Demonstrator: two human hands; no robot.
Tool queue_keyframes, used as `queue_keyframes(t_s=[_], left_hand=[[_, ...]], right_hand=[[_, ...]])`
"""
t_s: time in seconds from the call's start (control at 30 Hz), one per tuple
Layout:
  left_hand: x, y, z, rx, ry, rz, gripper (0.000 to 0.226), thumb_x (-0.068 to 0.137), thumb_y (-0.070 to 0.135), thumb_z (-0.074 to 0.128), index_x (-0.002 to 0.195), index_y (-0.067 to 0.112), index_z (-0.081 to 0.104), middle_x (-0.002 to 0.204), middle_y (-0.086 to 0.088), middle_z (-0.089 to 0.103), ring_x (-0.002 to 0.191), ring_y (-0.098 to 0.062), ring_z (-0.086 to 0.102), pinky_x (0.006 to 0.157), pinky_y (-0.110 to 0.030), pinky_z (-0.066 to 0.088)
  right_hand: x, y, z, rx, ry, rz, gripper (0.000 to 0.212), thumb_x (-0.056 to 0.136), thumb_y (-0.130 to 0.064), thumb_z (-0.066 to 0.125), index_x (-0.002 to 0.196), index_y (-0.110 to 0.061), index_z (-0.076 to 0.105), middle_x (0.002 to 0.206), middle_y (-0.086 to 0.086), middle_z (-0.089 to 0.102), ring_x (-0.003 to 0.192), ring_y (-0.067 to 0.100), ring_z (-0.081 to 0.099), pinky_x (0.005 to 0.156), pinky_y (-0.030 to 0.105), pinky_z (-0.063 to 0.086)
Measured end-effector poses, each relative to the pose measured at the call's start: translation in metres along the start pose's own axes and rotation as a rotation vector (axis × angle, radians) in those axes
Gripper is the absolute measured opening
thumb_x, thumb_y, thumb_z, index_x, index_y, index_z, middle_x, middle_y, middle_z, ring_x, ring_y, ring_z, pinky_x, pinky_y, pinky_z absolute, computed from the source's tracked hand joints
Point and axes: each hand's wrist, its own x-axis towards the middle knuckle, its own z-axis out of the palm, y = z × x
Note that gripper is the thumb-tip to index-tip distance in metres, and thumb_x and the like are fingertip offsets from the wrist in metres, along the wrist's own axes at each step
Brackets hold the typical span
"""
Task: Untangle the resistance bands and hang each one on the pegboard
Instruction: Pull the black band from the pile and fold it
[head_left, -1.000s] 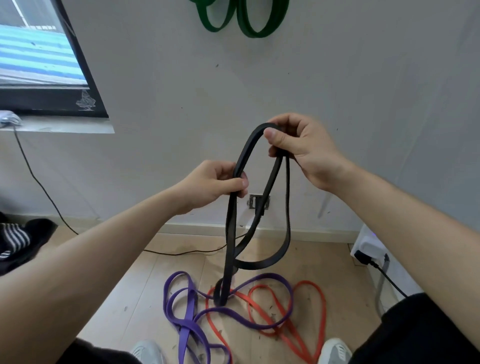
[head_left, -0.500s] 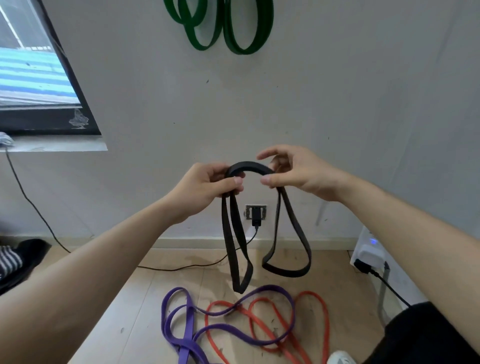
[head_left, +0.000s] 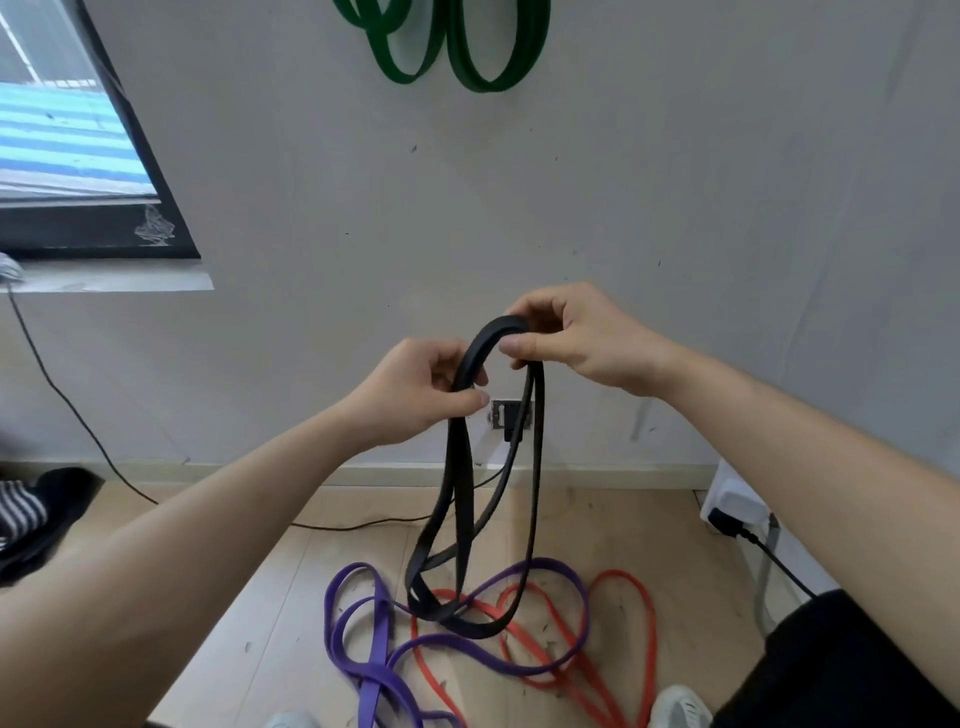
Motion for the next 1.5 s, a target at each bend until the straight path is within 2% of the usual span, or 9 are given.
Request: queue_keyframes(t_s=[0.13, 0.27, 0.47, 0.63, 0.7, 0.8, 0.9, 1.13, 1.5], left_hand=[[-0.003, -0.01, -0.002, -0.007, -0.031, -0.053, 0.005, 0.087, 0.01, 0.075, 0.087, 0.012, 0.07, 0.08, -0.008, 0.072, 0.079, -0.022, 0.07, 0.084, -0.039, 0.058], [-0.004, -0.011, -0.007, -0.126, 0.013, -0.099, 0.005, 0.091, 0.008, 0.072, 0.095, 0.006, 0.071, 0.078, -0.007, 0.071, 0.076, -0.016, 0.07, 0.079, -0.028, 0.059], [0.0, -0.002, -0.017, -0.338, 0.141, -0.123, 0.011, 0.093, 0.011, 0.068, 0.103, 0.007, 0.073, 0.083, -0.009, 0.074, 0.08, -0.023, 0.074, 0.077, -0.024, 0.059], [0.004, 0.01, -0.02, -0.411, 0.215, -0.099, 0.012, 0.094, 0.013, 0.067, 0.102, 0.007, 0.073, 0.077, -0.006, 0.071, 0.075, -0.019, 0.071, 0.082, -0.03, 0.061], [0.004, 0.018, -0.015, -0.42, 0.192, -0.09, 0.011, 0.094, 0.015, 0.067, 0.099, 0.008, 0.073, 0.077, -0.008, 0.068, 0.074, -0.018, 0.071, 0.081, -0.028, 0.061], [0.005, 0.028, -0.004, -0.413, 0.135, -0.08, 0.009, 0.093, 0.015, 0.068, 0.097, 0.008, 0.073, 0.076, -0.006, 0.067, 0.075, -0.018, 0.071, 0.081, -0.026, 0.06], [0.006, 0.03, 0.005, -0.368, 0.071, -0.059, 0.014, 0.093, 0.018, 0.07, 0.1, 0.006, 0.073, 0.08, -0.004, 0.071, 0.078, -0.019, 0.072, 0.083, -0.027, 0.06], [0.005, 0.022, 0.002, -0.292, 0.037, -0.054, 0.01, 0.09, 0.012, 0.073, 0.1, 0.009, 0.071, 0.083, 0.0, 0.071, 0.078, -0.016, 0.071, 0.077, -0.022, 0.056], [0.006, -0.001, 0.002, -0.203, 0.057, -0.081, 0.017, 0.096, 0.015, 0.066, 0.112, 0.02, 0.07, 0.079, 0.001, 0.069, 0.079, -0.017, 0.071, 0.081, -0.026, 0.055]], right_hand=[[0.005, -0.001, -0.008, 0.258, 0.231, -0.036, 0.001, 0.094, -0.009, 0.064, 0.095, -0.01, 0.064, 0.08, 0.003, 0.067, 0.072, 0.014, 0.069, 0.081, 0.036, 0.056], [0.007, 0.002, -0.021, 0.366, 0.384, -0.006, 0.006, 0.097, -0.012, 0.06, 0.092, -0.014, 0.062, 0.075, 0.001, 0.068, 0.066, 0.015, 0.068, 0.074, 0.031, 0.056], [0.001, 0.026, -0.041, 0.242, 0.224, 0.129, 0.003, 0.092, -0.007, 0.066, 0.095, -0.008, 0.064, 0.078, 0.007, 0.065, 0.071, 0.02, 0.064, 0.083, 0.04, 0.054], [-0.009, 0.039, -0.041, -0.171, -0.093, 0.278, 0.014, 0.088, -0.007, 0.072, 0.099, 0.0, 0.066, 0.083, 0.007, 0.067, 0.079, 0.018, 0.066, 0.078, 0.025, 0.055], [-0.008, 0.043, -0.032, -0.288, -0.172, 0.305, 0.018, 0.086, -0.015, 0.074, 0.098, -0.003, 0.067, 0.087, 0.011, 0.067, 0.081, 0.017, 0.063, 0.086, 0.038, 0.052], [-0.006, 0.035, -0.017, -0.158, -0.197, 0.268, 0.026, 0.084, -0.019, 0.078, 0.1, -0.003, 0.067, 0.096, 0.021, 0.066, 0.088, 0.021, 0.061, 0.1, 0.047, 0.048], [-0.002, 0.023, -0.009, 0.098, -0.197, 0.176, 0.03, 0.08, -0.018, 0.079, 0.103, -0.004, 0.066, 0.097, 0.016, 0.058, 0.092, 0.023, 0.056, 0.094, 0.04, 0.046], [-0.002, 0.006, -0.01, 0.167, -0.035, 0.068, 0.018, 0.089, -0.01, 0.07, 0.106, -0.003, 0.068, 0.088, 0.007, 0.068, 0.084, 0.012, 0.066, 0.083, 0.026, 0.052], [0.007, 0.005, -0.027, 0.542, 0.427, 0.08, 0.006, 0.097, -0.012, 0.06, 0.091, -0.013, 0.06, 0.077, 0.003, 0.062, 0.065, 0.015, 0.065, 0.075, 0.032, 0.052]])
